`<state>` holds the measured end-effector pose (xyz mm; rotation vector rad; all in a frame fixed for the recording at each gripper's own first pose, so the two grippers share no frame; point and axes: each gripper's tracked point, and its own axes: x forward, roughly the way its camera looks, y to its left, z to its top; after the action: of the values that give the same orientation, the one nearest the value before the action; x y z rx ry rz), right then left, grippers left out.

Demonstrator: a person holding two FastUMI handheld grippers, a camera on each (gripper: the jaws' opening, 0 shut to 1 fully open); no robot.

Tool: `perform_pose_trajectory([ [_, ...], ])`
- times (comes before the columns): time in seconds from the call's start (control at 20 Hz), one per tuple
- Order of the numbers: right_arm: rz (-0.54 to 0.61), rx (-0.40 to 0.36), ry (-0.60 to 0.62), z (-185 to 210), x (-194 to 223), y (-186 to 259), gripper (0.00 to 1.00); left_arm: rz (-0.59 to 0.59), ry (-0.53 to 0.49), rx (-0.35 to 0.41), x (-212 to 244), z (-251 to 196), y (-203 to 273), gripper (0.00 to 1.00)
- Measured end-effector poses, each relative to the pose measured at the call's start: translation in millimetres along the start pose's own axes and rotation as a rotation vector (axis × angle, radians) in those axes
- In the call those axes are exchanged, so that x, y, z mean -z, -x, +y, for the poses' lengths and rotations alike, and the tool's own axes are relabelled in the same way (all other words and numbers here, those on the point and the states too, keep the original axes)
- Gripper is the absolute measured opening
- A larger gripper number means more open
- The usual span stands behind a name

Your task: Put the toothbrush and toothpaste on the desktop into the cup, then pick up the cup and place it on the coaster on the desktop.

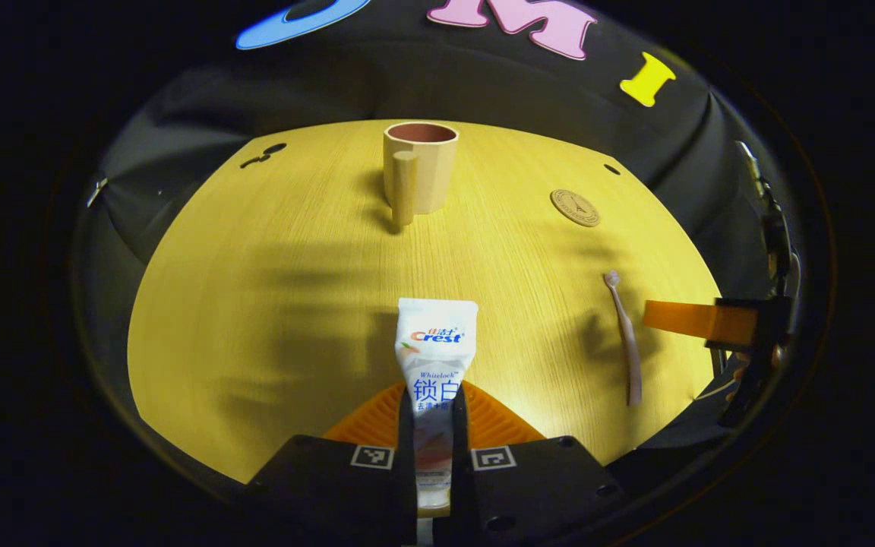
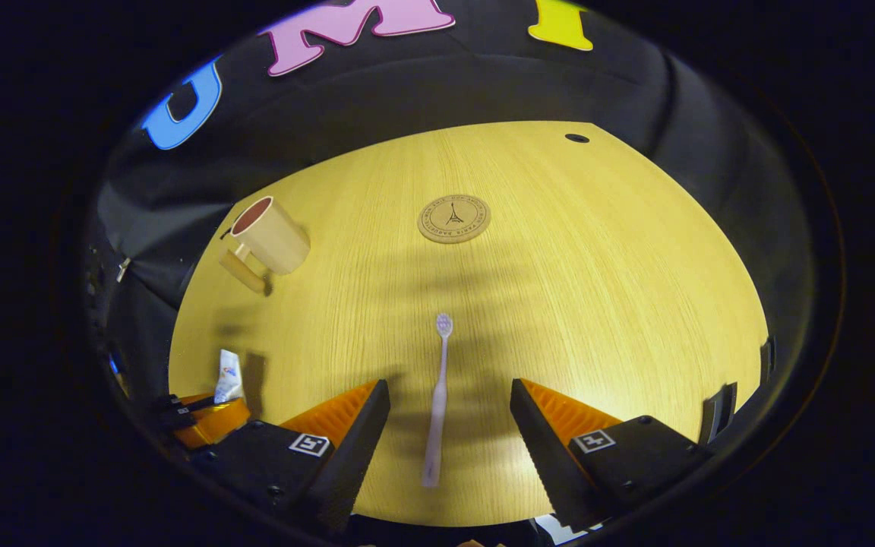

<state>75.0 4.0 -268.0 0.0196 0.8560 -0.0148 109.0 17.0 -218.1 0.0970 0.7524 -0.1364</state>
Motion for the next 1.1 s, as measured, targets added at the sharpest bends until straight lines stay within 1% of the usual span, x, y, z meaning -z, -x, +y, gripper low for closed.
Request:
perform_pose_trajectory([
  [0.05, 0.007, 0.007, 0.011, 2, 2, -3, 0.99, -0.007, 0.005, 0.008, 2, 0, 5, 0.23],
  [0.2, 0.039, 0.042, 0.067, 3, 14, -11, 0.99, -0.011, 0.009, 0.03, 8, -3, 16, 0.23],
  [0.3, 0.076, 0.047, 0.064, 7, 23, -17, 0.99, -0.015, -0.002, 0.035, 13, -4, 23, 0.23],
  [0.4, 0.131, 0.082, 0.054, 2, 36, -21, 0.99, -0.017, -0.007, 0.041, 18, -8, 29, 0.23],
  [0.6, 0.139, 0.129, 0.039, -1, 36, -22, 0.98, -0.014, -0.034, 0.047, 25, -4, 31, 0.23],
  [0.7, 0.155, 0.134, 0.041, 2, 37, -23, 0.93, -0.018, -0.035, 0.053, 26, 0, 33, 0.23],
  [0.75, 0.163, 0.13, 0.047, 3, 34, -24, 0.87, -0.019, -0.031, 0.058, 28, 1, 33, 0.23],
  [0.8, 0.177, 0.133, 0.044, 5, 35, -23, 0.83, -0.018, -0.026, 0.062, 28, 3, 33, 0.23],
  [0.85, 0.191, 0.141, 0.029, 4, 36, -25, 0.71, -0.017, -0.021, 0.065, 29, 5, 33, 0.22],
  [0.9, 0.207, 0.152, 0.008, 6, 35, -25, 0.76, -0.017, -0.019, 0.067, 29, 7, 33, 0.23],
  [0.95, 0.222, 0.161, -0.013, 7, 35, -27, 0.53, -0.023, -0.017, 0.072, 28, 9, 32, 0.22],
  [1.0, 0.225, 0.168, -0.023, 9, 33, -28, 0.48, -0.03, -0.015, 0.077, 26, 10, 33, 0.22],
  [1.05, 0.23, 0.17, -0.025, 10, 30, -29, 0.17, -0.038, -0.008, 0.078, 24, 12, 34, 0.23],
  [1.1, 0.228, 0.167, -0.019, 12, 31, -29, 0.21, -0.042, 0.001, 0.08, 22, 13, 35, 0.18],
])
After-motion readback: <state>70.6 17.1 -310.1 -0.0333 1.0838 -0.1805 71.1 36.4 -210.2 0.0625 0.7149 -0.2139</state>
